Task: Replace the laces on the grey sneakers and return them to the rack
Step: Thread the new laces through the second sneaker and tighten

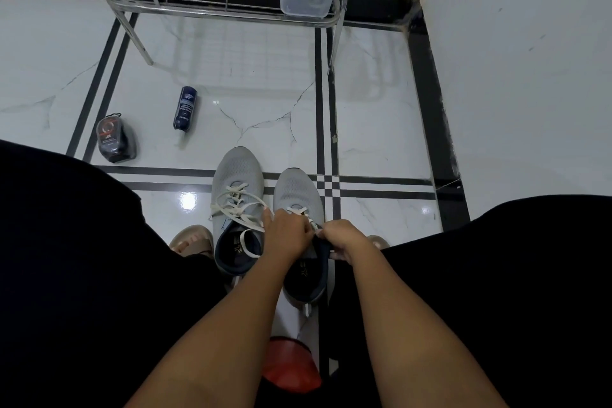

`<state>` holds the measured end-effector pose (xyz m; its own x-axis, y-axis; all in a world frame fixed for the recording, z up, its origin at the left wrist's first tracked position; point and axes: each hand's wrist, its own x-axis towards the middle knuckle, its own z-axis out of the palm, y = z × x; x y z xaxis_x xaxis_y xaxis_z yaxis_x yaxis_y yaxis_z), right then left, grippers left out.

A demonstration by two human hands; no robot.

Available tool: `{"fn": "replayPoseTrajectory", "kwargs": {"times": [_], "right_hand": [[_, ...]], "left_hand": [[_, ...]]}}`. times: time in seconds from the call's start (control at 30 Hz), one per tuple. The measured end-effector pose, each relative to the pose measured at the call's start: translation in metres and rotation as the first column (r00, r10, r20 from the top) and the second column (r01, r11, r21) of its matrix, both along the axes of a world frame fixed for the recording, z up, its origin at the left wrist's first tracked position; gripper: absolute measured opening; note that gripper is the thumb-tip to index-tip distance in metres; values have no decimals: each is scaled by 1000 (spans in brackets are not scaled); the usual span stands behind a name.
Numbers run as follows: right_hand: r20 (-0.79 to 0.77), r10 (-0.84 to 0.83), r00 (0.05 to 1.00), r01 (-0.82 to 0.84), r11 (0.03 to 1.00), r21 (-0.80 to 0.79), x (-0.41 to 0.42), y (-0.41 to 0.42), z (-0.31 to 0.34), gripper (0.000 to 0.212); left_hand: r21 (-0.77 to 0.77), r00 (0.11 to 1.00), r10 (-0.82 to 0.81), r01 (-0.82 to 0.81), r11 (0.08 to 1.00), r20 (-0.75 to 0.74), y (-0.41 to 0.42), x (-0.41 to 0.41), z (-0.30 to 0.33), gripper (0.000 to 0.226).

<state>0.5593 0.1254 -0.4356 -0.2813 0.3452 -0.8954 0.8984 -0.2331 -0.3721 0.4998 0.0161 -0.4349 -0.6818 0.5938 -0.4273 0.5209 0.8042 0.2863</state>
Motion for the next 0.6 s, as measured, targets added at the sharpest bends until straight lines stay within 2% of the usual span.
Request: {"fn": "replayPoseTrajectory", "kwargs": {"times": [0.07,0.17,0.3,0.37,0.43,0.47,0.53,0.6], "right_hand": [[0,-156,988,156,985,-73,1,1,1,21],[-15,-308,951,304,944,-127,4,-1,3,15],[-12,-311,950,309,947,-88,2,-7,3,10],[-5,-323,946,323,946,-40,0,-7,2,16],[-15,-394,919,392,918,-57,-1,-7,10,21],[-23,-464,886,460,883,-89,0,-7,16,21],[-58,-653,755,644,755,-119,0,-1,31,31],[-154,-793,590,799,601,-32,0,18,55,36]], "left_hand": [[26,1000,15,-15,1000,-1,-1,0,-2,25],[41,999,36,-36,999,-5,0,1,0,21],[46,993,84,-81,996,-85,-9,7,-3,25],[19,978,141,-140,990,-153,-16,11,-4,41],[-10,959,191,-198,980,-210,-21,13,-2,37],[-18,959,212,-219,976,-191,-23,13,-1,30],[-2,958,272,-273,962,-88,-26,12,0,20],[22,949,314,-314,949,-4,-28,10,4,22]]}}
